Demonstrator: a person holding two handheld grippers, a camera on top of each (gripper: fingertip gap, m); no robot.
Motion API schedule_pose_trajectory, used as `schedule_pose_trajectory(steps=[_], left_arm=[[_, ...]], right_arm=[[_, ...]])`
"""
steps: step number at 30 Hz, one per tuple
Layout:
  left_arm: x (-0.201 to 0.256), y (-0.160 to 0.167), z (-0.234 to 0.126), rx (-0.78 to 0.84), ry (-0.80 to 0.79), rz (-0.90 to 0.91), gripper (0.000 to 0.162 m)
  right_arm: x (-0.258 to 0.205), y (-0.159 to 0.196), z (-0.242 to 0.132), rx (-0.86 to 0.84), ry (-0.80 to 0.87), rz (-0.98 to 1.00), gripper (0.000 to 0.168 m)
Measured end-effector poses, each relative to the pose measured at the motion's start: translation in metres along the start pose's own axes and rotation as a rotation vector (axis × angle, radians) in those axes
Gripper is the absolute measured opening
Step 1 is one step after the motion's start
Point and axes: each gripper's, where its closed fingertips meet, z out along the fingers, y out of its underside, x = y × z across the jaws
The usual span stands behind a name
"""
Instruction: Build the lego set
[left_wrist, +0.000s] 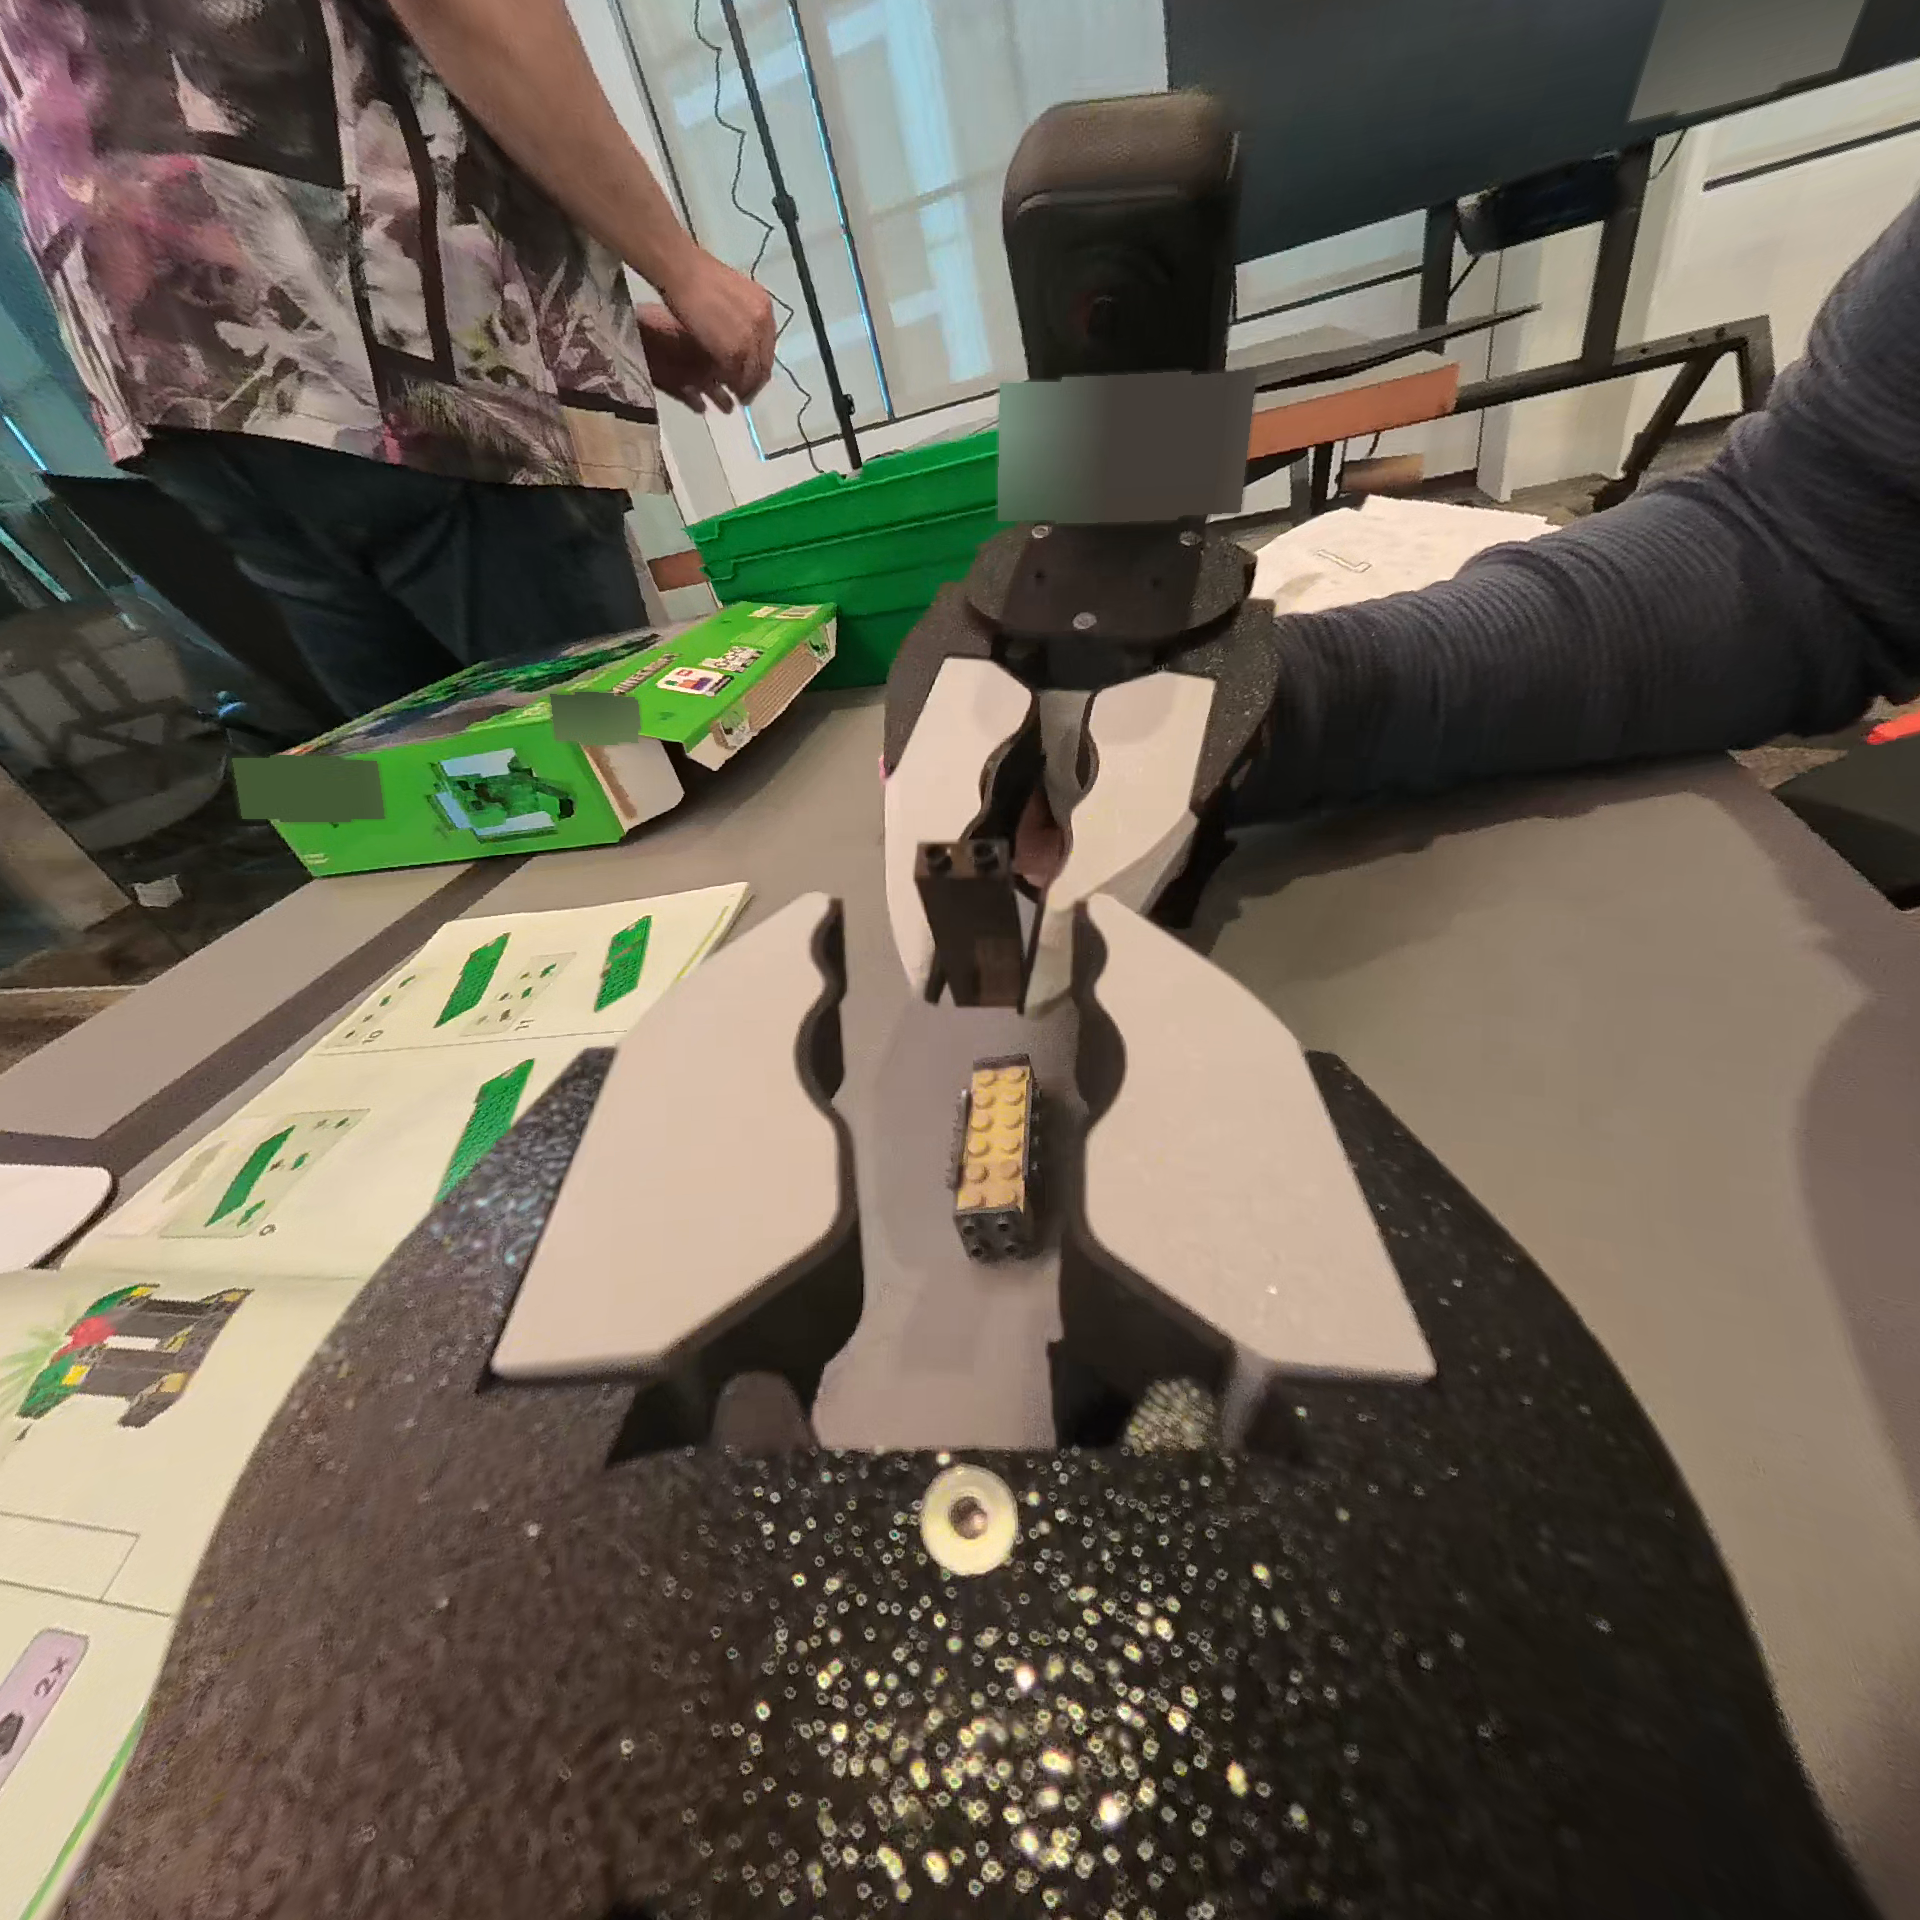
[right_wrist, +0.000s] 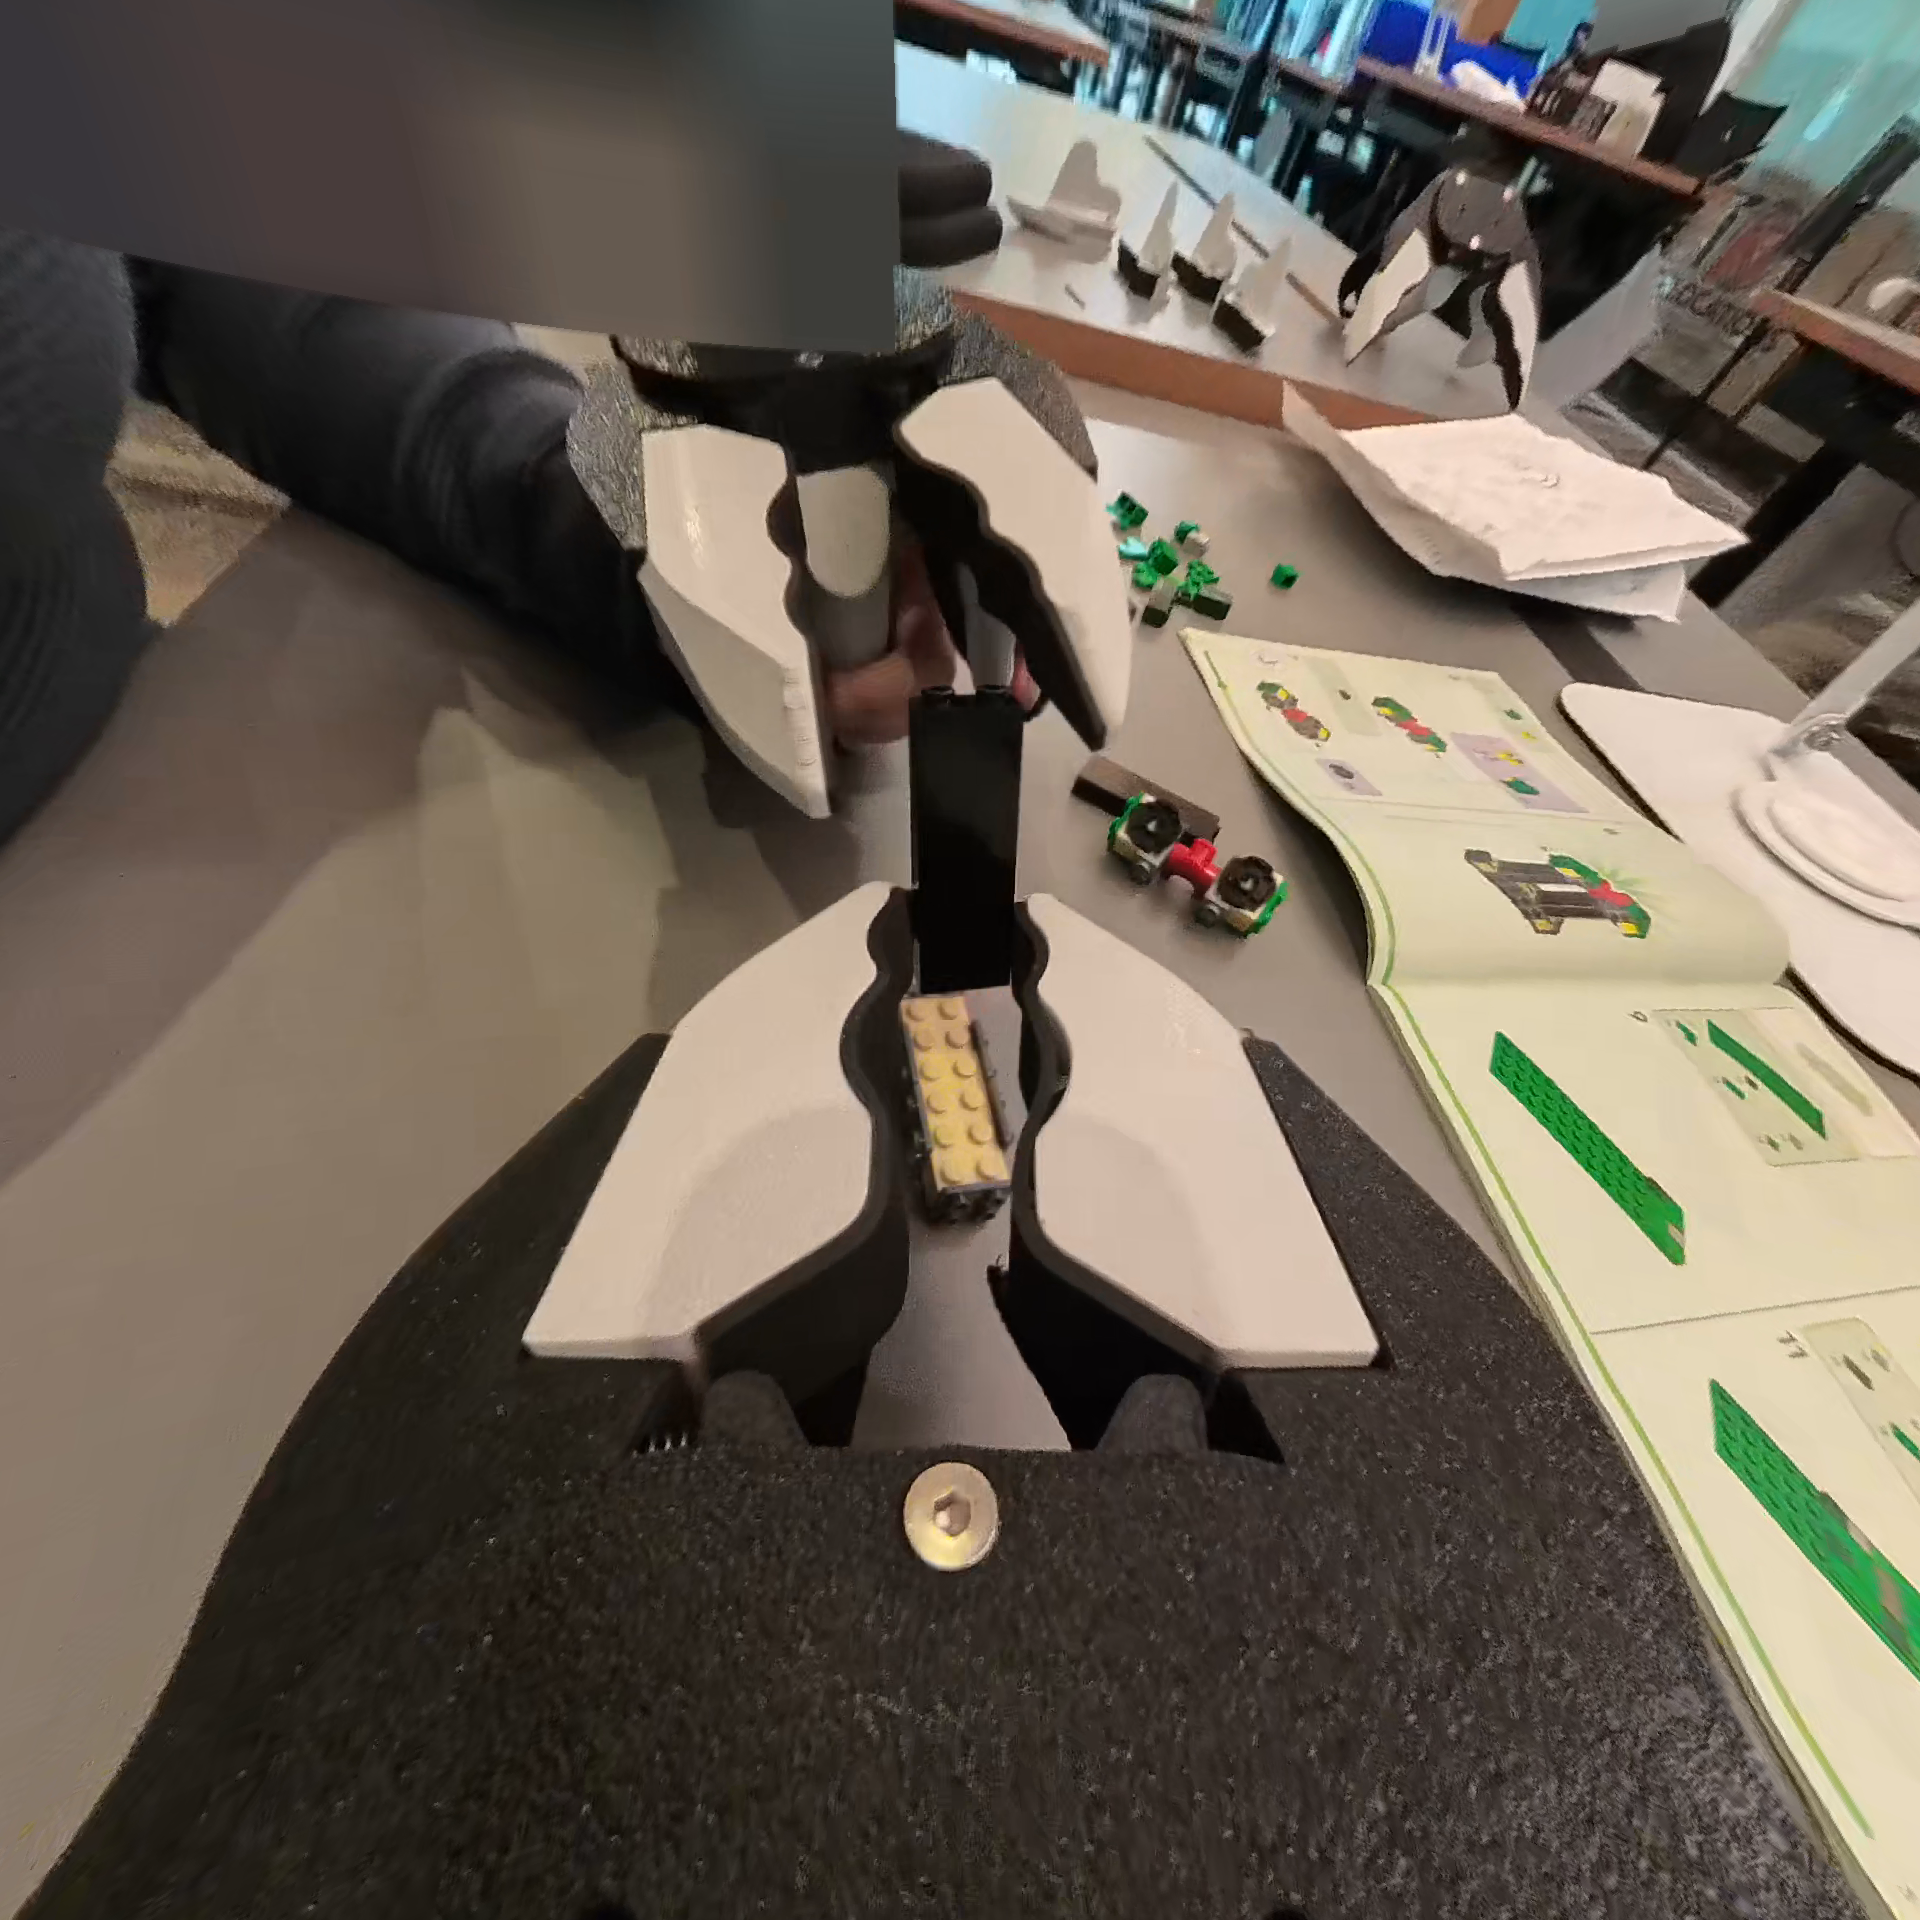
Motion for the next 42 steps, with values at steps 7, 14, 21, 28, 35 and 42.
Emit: schedule_pose_trajectory(steps=[7, 14, 21, 28, 35, 42], left_arm=[[0.005, -0.003, 0.0, 0.024, 0.029, 0.002, 0.035], [0.013, -0.001, 0.0, 0.006, 0.083, 0.01, 0.017], [0.012, 0.013, 0.002, -0.097, 0.093, -0.027, 0.016], [0.006, 0.009, 0.001, -0.057, 0.036, 0.007, 0.018], [-0.04, -0.004, -0.014, -0.012, -0.316, 0.117, 0.042], [-0.037, -0.008, -0.011, -0.052, -0.406, 0.292, 0.043]], right_arm=[[-0.011, -0.002, 0.005, 0.027, -0.059, 0.0, 0.017], [-0.014, 0.001, 0.009, 0.008, -0.057, -0.017, 0.017], [-0.018, 0.006, 0.013, -0.035, -0.063, -0.048, 0.03], [-0.008, 0.003, 0.012, -0.033, -0.007, 0.004, 0.017], [0.039, -0.028, -0.003, 0.277, 0.161, 0.47, 0.017], [0.044, -0.05, -0.004, 0.606, 0.082, 0.906, 0.017]])
